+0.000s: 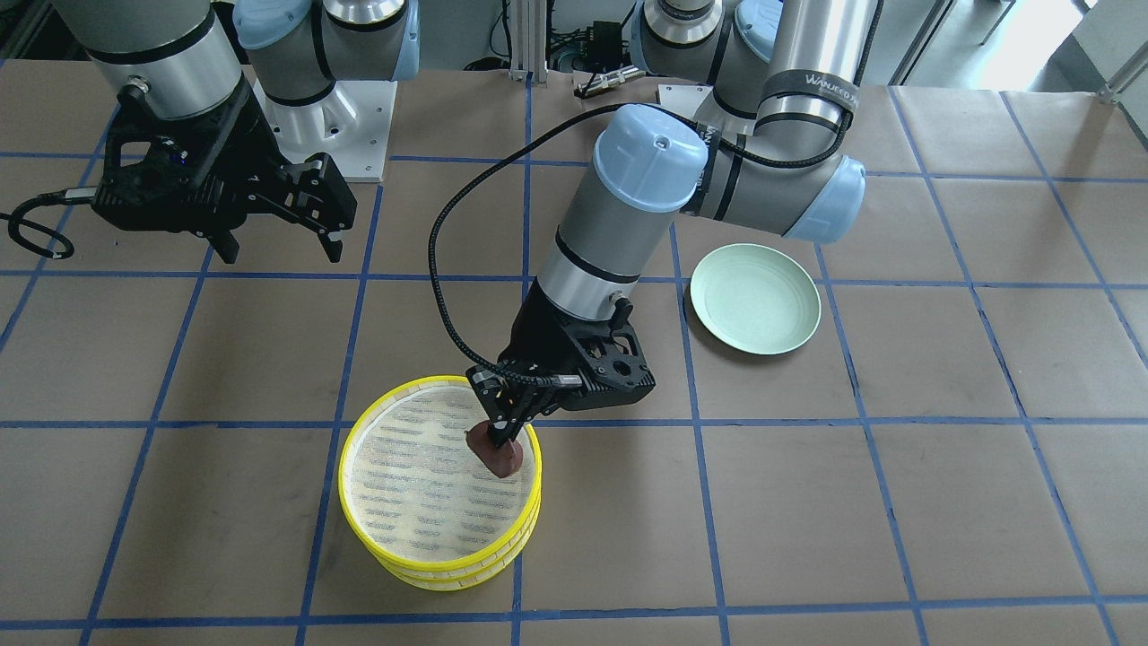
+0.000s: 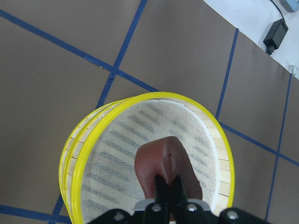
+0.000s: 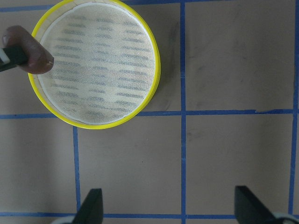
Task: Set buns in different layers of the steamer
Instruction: 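Release the top tier with the right gripper while the left places the brown bun inside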
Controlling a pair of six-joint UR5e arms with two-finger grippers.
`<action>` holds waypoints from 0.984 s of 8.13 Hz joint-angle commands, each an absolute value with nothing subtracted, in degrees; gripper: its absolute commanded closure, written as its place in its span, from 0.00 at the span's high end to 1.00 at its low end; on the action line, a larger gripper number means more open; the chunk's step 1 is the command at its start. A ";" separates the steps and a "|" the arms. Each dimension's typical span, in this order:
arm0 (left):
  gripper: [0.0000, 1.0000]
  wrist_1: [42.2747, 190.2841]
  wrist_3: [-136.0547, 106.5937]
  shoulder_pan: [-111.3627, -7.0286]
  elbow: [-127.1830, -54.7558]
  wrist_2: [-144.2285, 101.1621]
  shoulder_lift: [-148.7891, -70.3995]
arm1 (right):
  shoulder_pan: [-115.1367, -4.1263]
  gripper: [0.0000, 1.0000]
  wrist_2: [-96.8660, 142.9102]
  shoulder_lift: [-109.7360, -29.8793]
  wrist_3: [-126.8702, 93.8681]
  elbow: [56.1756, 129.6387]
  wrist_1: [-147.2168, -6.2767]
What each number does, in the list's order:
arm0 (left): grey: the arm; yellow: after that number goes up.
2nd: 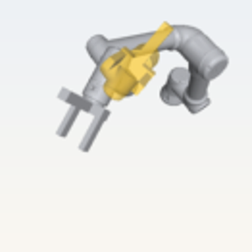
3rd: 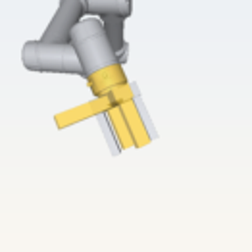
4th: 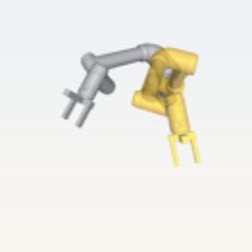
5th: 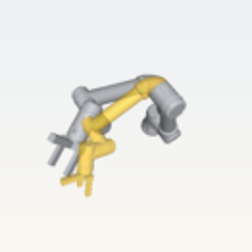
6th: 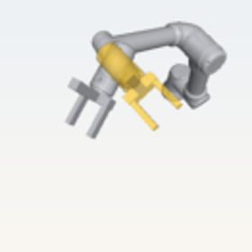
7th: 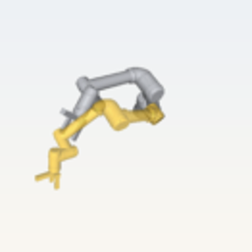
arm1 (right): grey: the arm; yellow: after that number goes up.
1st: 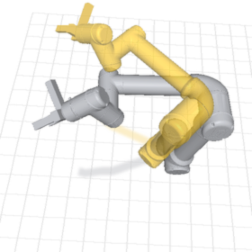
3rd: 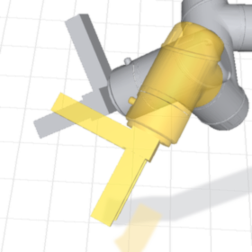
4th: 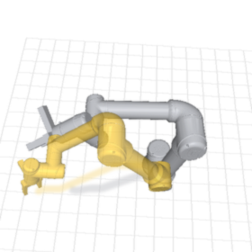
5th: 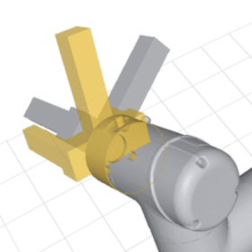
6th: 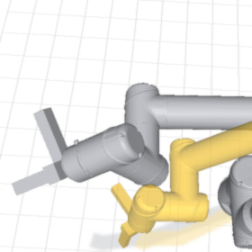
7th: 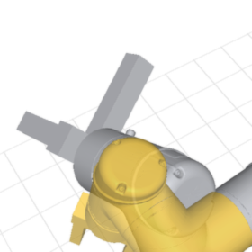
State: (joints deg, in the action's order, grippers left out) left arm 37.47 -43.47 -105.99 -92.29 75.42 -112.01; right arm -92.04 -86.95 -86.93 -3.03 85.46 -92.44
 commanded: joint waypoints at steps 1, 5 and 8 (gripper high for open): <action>0.17 36.21 -48.15 -108.79 -92.29 73.75 -114.95 | -92.02 1.00 -86.57 -87.71 -2.81 85.78 -92.54; 1.00 36.73 -51.06 -109.51 -91.85 74.27 -114.62 | -92.02 1.00 -86.13 -87.71 3.52 87.01 -92.02; 1.00 43.65 -43.20 -108.46 -91.49 77.84 -110.76 | -92.02 1.00 -87.19 -87.89 2.90 87.10 -92.55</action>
